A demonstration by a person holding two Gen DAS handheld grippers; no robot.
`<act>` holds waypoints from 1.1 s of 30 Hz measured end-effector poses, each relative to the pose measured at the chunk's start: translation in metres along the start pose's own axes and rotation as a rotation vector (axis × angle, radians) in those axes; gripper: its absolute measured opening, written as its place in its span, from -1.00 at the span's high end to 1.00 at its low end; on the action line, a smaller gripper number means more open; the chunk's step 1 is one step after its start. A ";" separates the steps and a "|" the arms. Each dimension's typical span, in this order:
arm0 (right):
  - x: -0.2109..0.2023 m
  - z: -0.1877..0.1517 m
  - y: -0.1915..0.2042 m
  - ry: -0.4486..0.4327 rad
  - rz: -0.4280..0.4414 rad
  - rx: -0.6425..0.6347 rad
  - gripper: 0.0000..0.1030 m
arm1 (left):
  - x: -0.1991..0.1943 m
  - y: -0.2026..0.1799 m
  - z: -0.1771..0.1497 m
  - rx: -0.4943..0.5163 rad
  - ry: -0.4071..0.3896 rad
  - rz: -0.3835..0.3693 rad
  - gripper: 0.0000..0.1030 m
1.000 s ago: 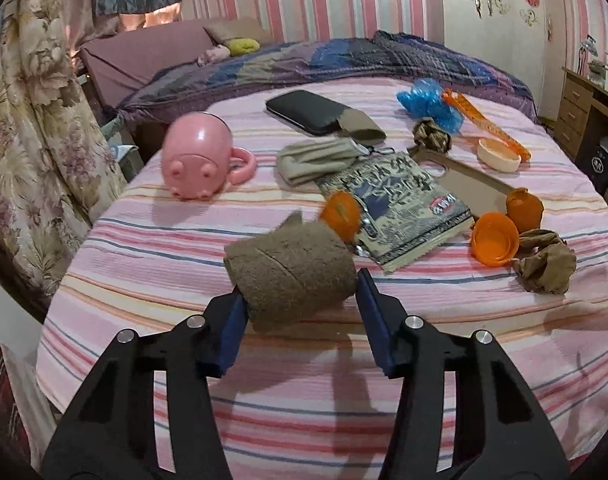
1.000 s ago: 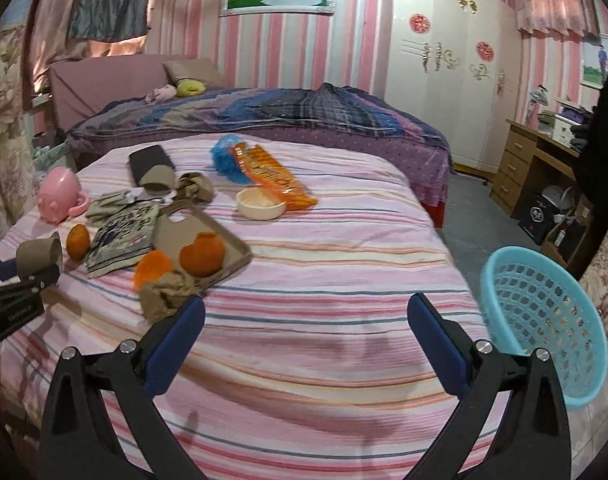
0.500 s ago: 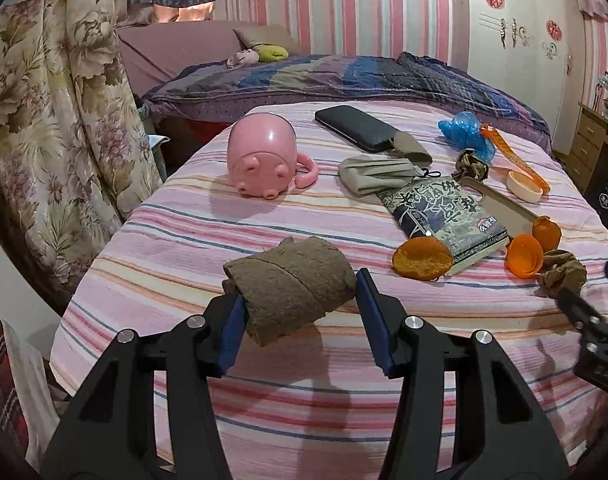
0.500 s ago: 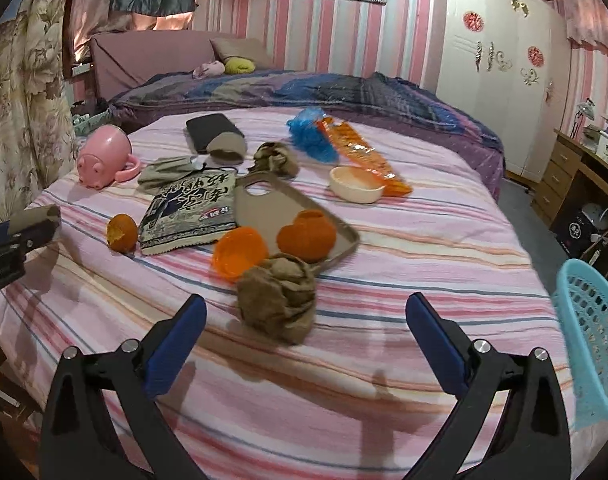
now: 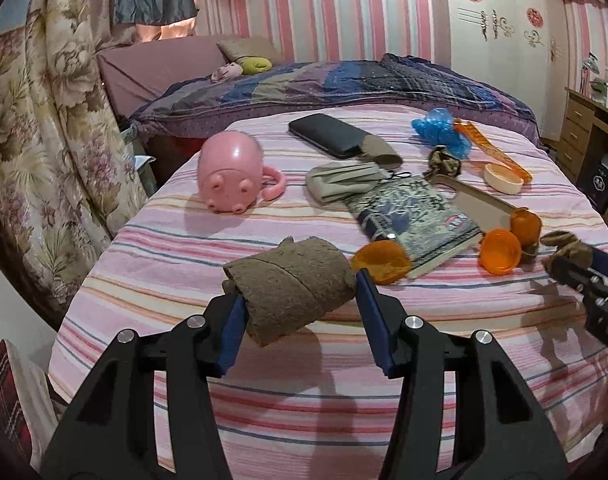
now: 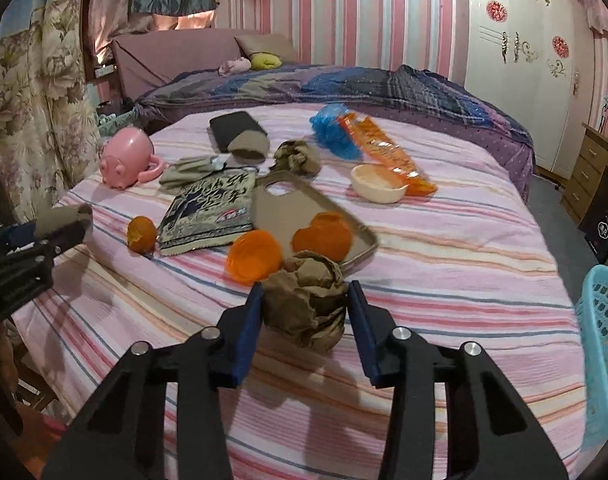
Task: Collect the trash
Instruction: 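Grasp the crumpled brown paper with the right tool while the left holds the tube, then carry both items over the blue basket and open both tools to drop them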
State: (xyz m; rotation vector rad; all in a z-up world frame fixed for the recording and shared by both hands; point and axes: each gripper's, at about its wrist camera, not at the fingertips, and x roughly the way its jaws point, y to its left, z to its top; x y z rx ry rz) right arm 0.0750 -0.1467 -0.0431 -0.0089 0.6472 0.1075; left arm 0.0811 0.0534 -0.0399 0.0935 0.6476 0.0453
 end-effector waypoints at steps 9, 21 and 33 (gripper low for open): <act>-0.049 0.005 -0.067 -0.046 -0.069 0.031 0.18 | -0.021 -0.055 0.014 0.054 -0.038 -0.057 0.02; -0.106 -0.001 -0.217 -0.057 -0.226 0.205 0.18 | -0.050 -0.188 0.034 0.174 -0.108 -0.197 0.02; -0.127 -0.037 -0.334 -0.030 -0.344 0.330 0.18 | -0.077 -0.310 0.046 0.250 -0.139 -0.360 0.02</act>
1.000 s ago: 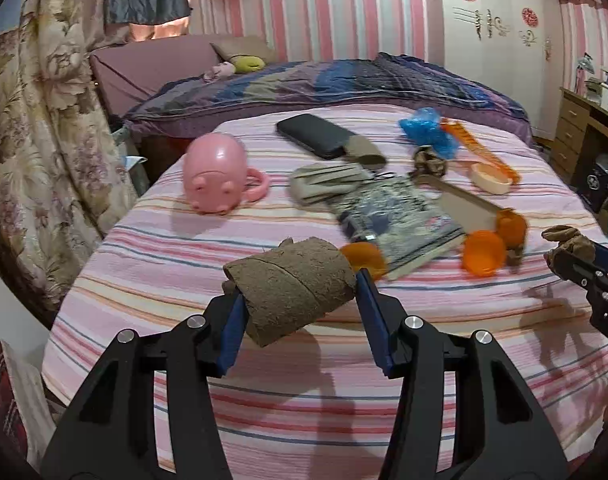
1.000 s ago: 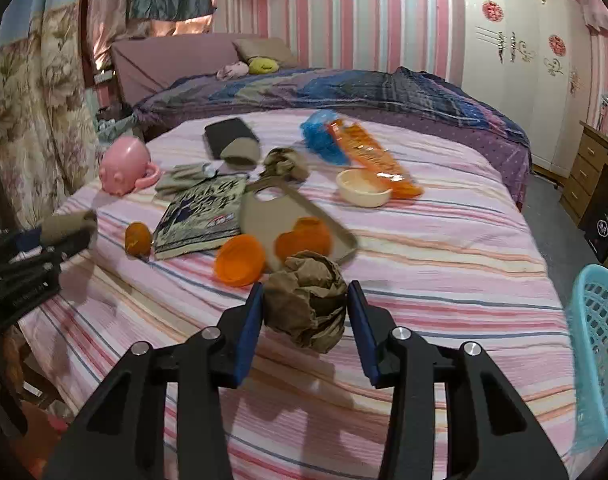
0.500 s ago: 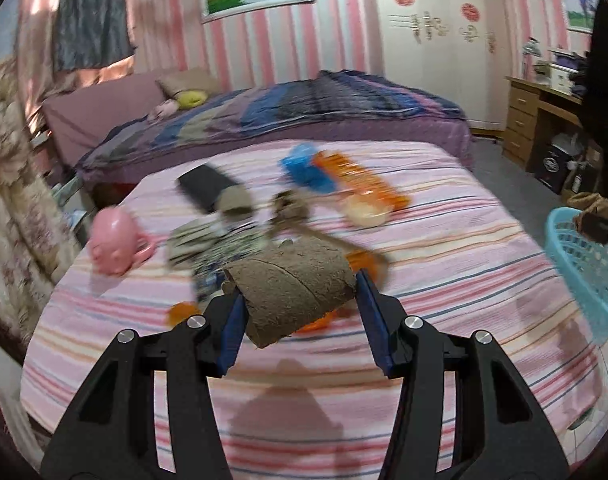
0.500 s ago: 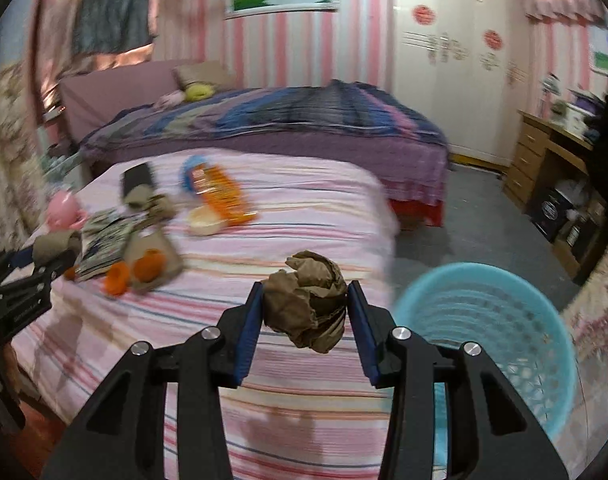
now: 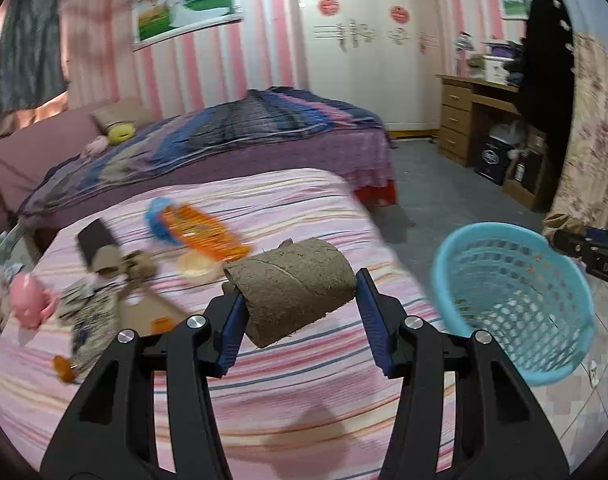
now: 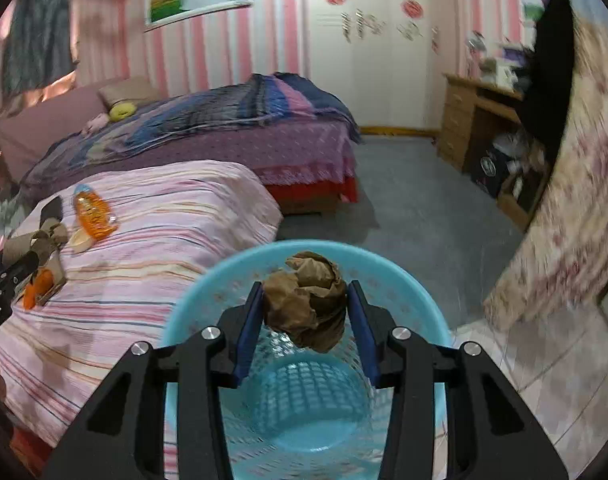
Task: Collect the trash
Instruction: 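Carry both items over the blue basket and open both tools to drop them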
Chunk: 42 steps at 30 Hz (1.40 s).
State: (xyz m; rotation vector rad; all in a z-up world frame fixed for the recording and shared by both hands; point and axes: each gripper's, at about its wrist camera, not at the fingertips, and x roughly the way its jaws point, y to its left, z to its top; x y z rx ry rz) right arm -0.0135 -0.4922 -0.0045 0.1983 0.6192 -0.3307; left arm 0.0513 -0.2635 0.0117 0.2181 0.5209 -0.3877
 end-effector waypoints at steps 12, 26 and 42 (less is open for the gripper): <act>0.010 -0.004 -0.048 -0.009 -0.060 0.070 0.18 | 0.039 -0.108 0.010 0.072 0.030 -0.127 0.02; 0.013 -0.007 -0.049 0.000 -0.074 0.073 0.18 | 0.063 -0.125 0.018 0.057 0.082 -0.209 -0.57; 0.019 -0.004 -0.029 0.001 -0.082 0.051 0.12 | 0.049 -0.052 0.011 0.045 0.027 -0.025 -0.79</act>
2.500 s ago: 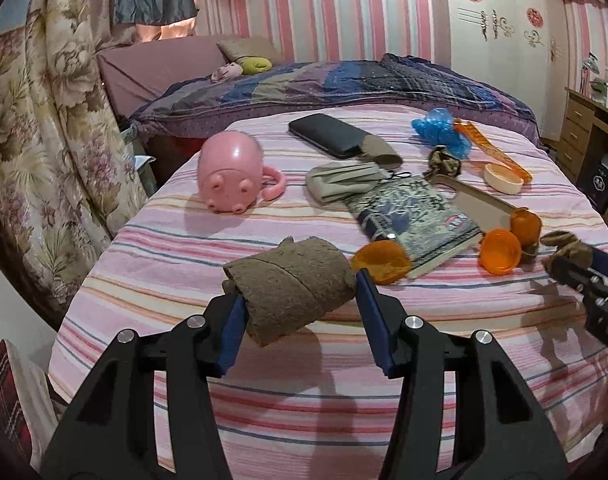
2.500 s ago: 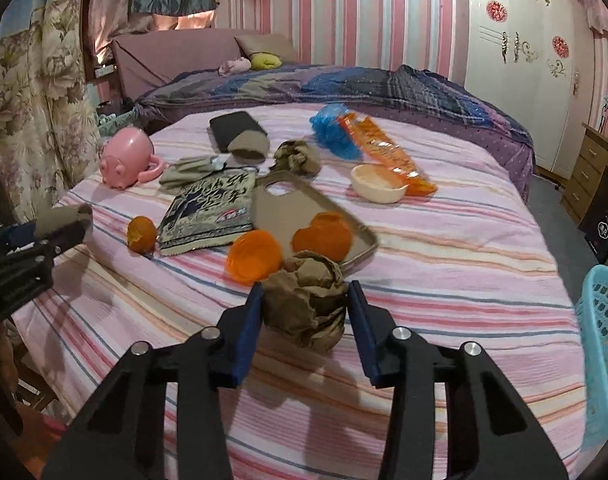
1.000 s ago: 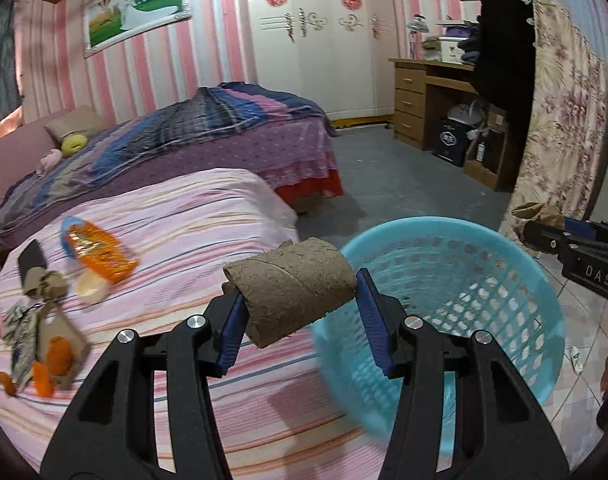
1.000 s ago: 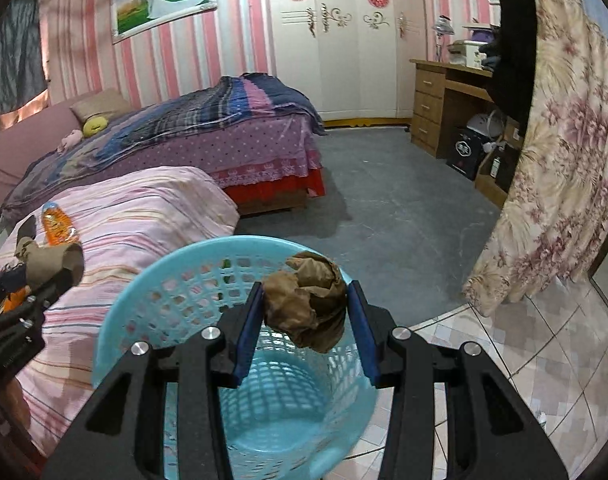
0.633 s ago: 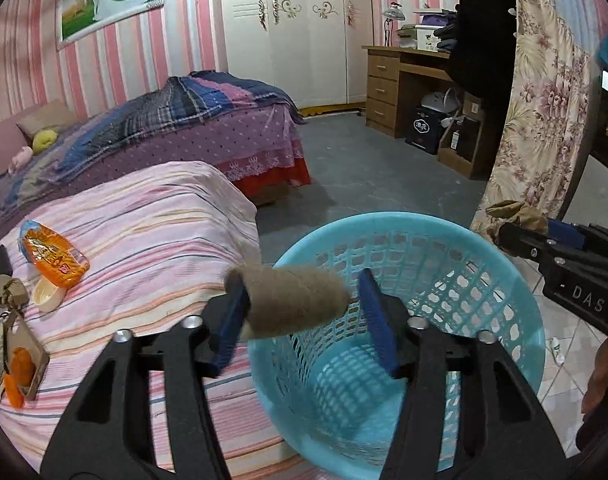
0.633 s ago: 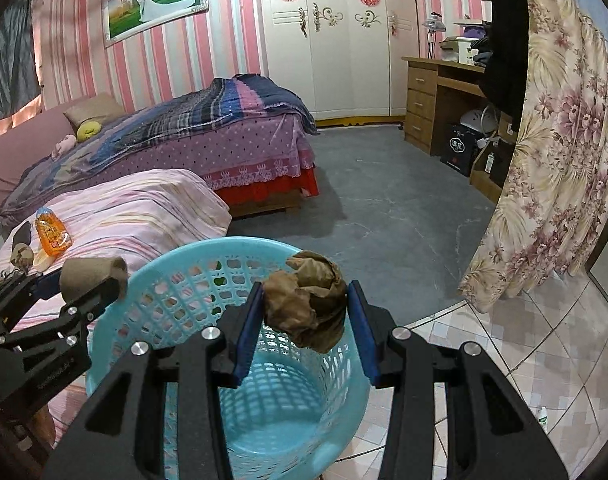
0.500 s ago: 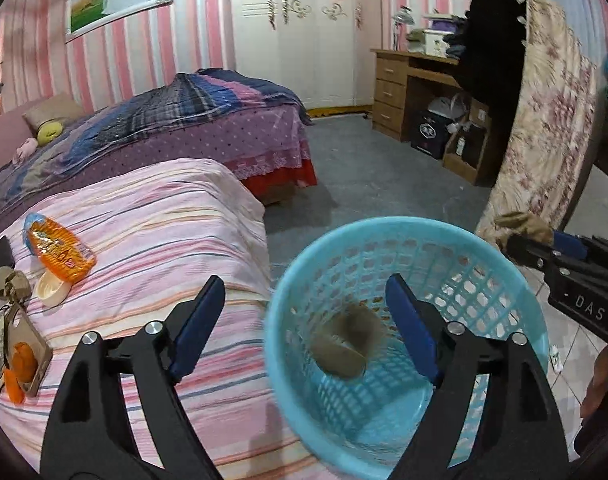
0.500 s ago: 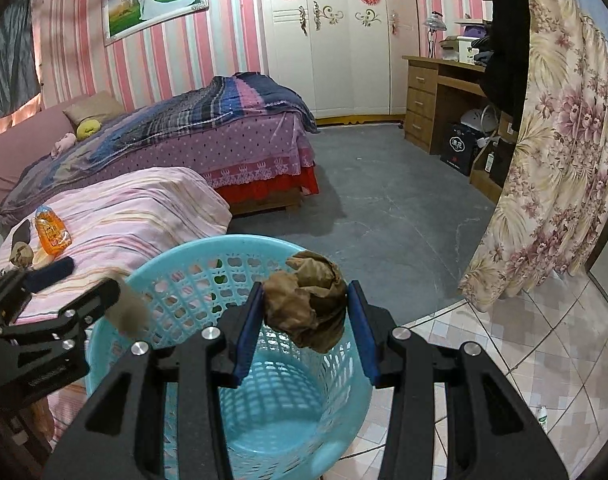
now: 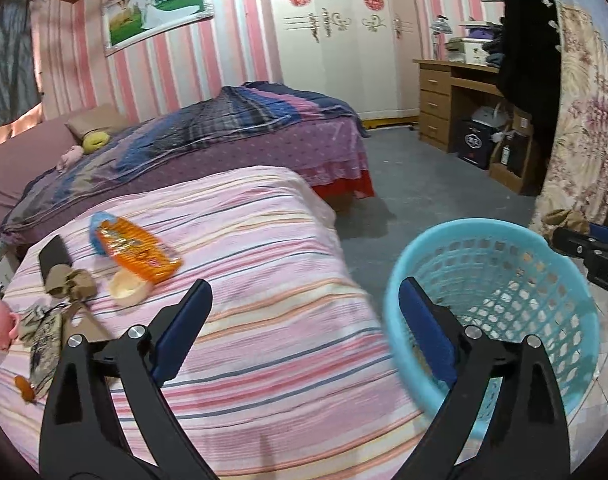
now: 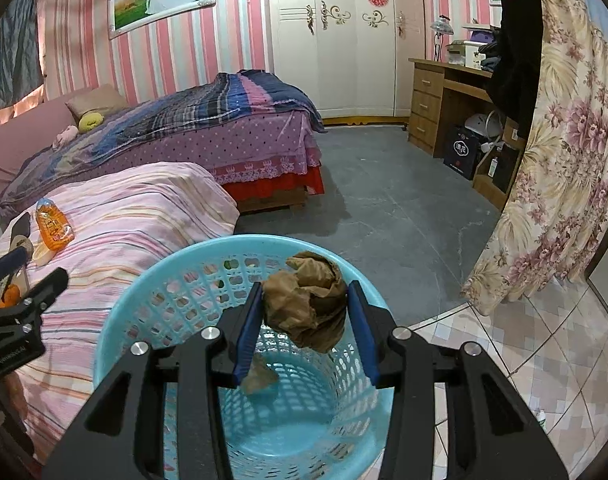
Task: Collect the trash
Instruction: 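Carry both items over the blue basket and open both tools to drop them, then return both tools to the bed toward the orange peels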
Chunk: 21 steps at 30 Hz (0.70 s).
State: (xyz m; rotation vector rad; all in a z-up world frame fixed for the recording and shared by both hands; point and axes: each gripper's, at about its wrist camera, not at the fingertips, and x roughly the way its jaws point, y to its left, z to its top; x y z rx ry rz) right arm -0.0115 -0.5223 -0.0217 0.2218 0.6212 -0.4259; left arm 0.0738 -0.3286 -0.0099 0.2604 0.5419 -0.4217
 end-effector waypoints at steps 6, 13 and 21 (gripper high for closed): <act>-0.006 0.003 0.011 -0.038 -0.023 0.015 -0.48 | -0.014 0.036 -0.001 -0.040 -0.011 0.055 -0.82; -0.009 0.009 0.030 -0.057 -0.002 0.015 -0.65 | -0.033 0.080 -0.008 -0.067 -0.026 0.130 -0.85; -0.015 0.010 0.075 -0.090 0.048 -0.006 -0.66 | -0.056 0.147 -0.027 -0.129 -0.037 0.230 -0.88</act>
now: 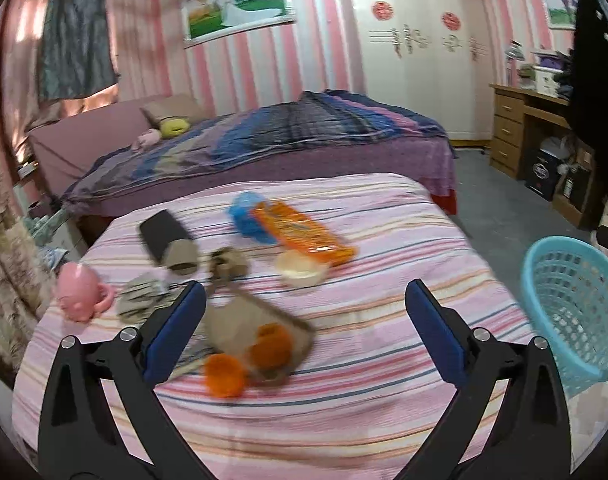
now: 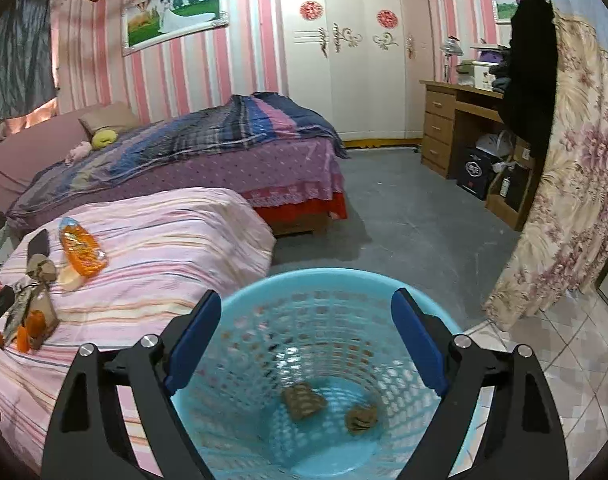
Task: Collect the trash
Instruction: 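Return both tools to the bed toward the orange peels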
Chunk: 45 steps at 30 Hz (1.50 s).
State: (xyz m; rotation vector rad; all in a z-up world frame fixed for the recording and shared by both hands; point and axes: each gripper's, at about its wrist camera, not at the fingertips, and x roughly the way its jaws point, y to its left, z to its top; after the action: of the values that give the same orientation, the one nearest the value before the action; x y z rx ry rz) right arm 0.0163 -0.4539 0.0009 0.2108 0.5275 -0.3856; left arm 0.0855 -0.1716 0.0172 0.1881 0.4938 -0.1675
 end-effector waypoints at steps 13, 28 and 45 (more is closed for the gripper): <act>-0.001 -0.010 0.088 -0.015 0.067 -0.093 -0.66 | 0.007 0.108 -0.048 -0.110 0.039 0.118 -0.89; 0.009 -0.035 0.170 0.044 0.137 -0.243 -0.66 | 0.021 0.162 -0.080 -0.125 0.127 0.102 -0.89; 0.025 -0.044 0.212 0.079 0.170 -0.309 -0.67 | 0.053 0.197 -0.095 -0.221 0.250 0.066 -0.67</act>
State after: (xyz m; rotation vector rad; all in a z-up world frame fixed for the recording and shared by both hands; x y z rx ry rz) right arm 0.1032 -0.2558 -0.0286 -0.0280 0.6347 -0.1274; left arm 0.1288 0.0338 -0.0631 0.0084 0.7491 -0.0241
